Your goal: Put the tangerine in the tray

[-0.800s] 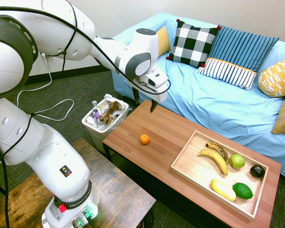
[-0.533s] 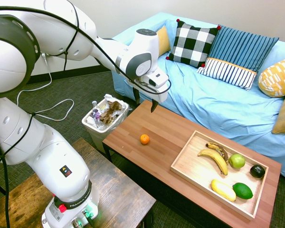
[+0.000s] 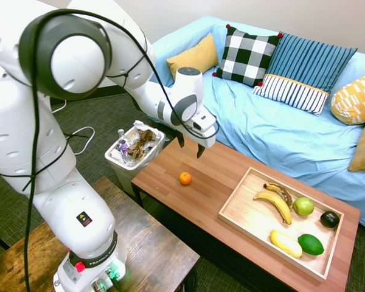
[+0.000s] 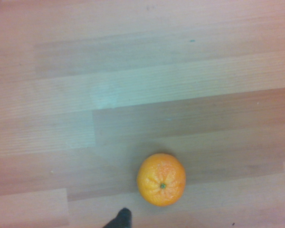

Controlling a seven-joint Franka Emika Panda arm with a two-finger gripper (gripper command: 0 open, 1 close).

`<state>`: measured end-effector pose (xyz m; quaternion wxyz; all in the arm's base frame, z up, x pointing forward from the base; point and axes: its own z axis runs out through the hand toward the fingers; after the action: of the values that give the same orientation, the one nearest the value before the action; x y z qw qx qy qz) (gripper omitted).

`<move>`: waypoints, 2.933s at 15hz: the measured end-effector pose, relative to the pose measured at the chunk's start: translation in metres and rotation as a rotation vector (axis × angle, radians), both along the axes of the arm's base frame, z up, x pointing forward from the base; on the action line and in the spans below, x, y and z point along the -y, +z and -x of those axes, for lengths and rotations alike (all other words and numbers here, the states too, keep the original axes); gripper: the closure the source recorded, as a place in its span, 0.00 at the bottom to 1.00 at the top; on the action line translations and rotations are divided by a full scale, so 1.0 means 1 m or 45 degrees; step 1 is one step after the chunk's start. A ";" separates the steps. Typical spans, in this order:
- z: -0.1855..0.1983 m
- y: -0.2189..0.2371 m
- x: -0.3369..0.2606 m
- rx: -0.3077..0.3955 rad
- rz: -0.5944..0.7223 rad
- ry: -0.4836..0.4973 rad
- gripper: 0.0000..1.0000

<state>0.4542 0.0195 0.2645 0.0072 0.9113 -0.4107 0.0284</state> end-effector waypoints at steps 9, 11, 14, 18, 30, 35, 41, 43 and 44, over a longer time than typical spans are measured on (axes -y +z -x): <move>-0.011 -0.123 -0.015 -0.122 0.065 0.046 0.00; -0.016 -0.137 -0.017 -0.128 0.075 0.047 0.00; -0.018 -0.152 -0.019 -0.142 0.089 0.041 0.00; -0.019 -0.158 -0.021 -0.148 0.092 0.034 0.00; -0.024 -0.169 -0.025 -0.159 0.077 0.011 1.00; -0.024 -0.169 -0.027 -0.163 0.070 0.008 1.00; -0.053 -0.098 0.001 -0.090 0.101 -0.052 1.00; -0.063 -0.057 0.034 -0.056 0.093 -0.104 1.00; -0.068 -0.039 0.058 -0.038 0.088 -0.133 1.00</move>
<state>0.5219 -0.0381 0.2260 0.0462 0.8881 -0.4564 0.0284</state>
